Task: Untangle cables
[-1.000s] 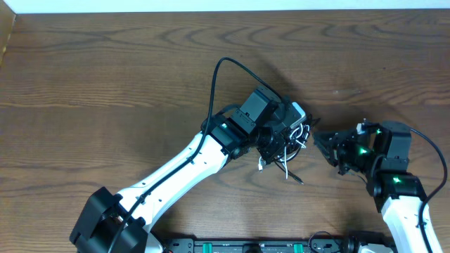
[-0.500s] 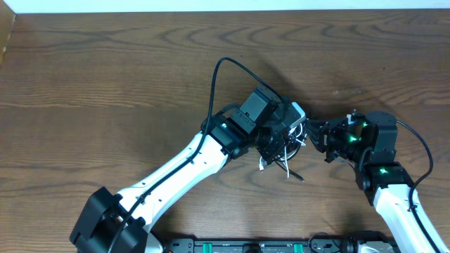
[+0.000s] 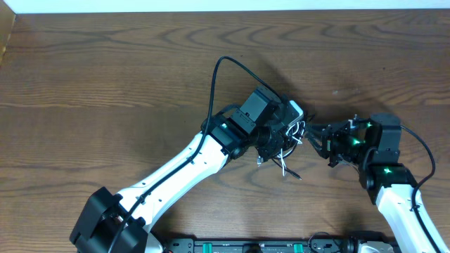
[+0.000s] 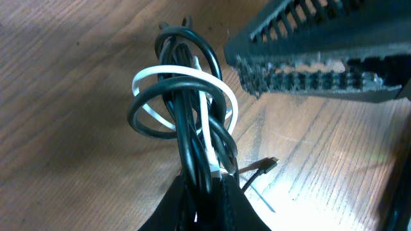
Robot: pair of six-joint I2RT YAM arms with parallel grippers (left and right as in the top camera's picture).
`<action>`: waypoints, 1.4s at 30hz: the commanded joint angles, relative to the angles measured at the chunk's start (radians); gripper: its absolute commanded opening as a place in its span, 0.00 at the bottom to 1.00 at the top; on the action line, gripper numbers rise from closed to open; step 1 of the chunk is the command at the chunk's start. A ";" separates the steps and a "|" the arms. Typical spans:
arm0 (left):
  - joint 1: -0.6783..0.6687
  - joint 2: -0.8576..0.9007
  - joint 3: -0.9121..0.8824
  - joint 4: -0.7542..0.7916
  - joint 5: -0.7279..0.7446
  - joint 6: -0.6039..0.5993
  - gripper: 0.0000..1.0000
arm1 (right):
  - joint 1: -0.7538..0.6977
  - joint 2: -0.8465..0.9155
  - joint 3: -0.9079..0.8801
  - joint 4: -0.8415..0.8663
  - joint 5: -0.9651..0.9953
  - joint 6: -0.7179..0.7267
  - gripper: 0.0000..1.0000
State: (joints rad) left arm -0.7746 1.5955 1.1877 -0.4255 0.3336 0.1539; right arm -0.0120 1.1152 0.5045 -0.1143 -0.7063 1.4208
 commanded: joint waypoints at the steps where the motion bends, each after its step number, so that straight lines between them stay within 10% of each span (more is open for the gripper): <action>1: -0.001 0.002 0.007 0.002 -0.006 -0.006 0.08 | -0.003 0.002 0.004 0.024 -0.003 0.009 0.23; 37: -0.001 0.002 0.007 0.016 0.235 -0.008 0.08 | 0.184 0.163 0.004 0.313 0.177 0.181 0.19; 42: -0.001 0.002 0.007 0.016 0.265 0.007 0.07 | 0.182 0.165 0.004 0.312 0.192 0.172 0.01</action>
State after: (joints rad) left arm -0.7692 1.5955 1.1877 -0.4171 0.5045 0.1509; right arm 0.1623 1.2697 0.5041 0.1959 -0.5339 1.5997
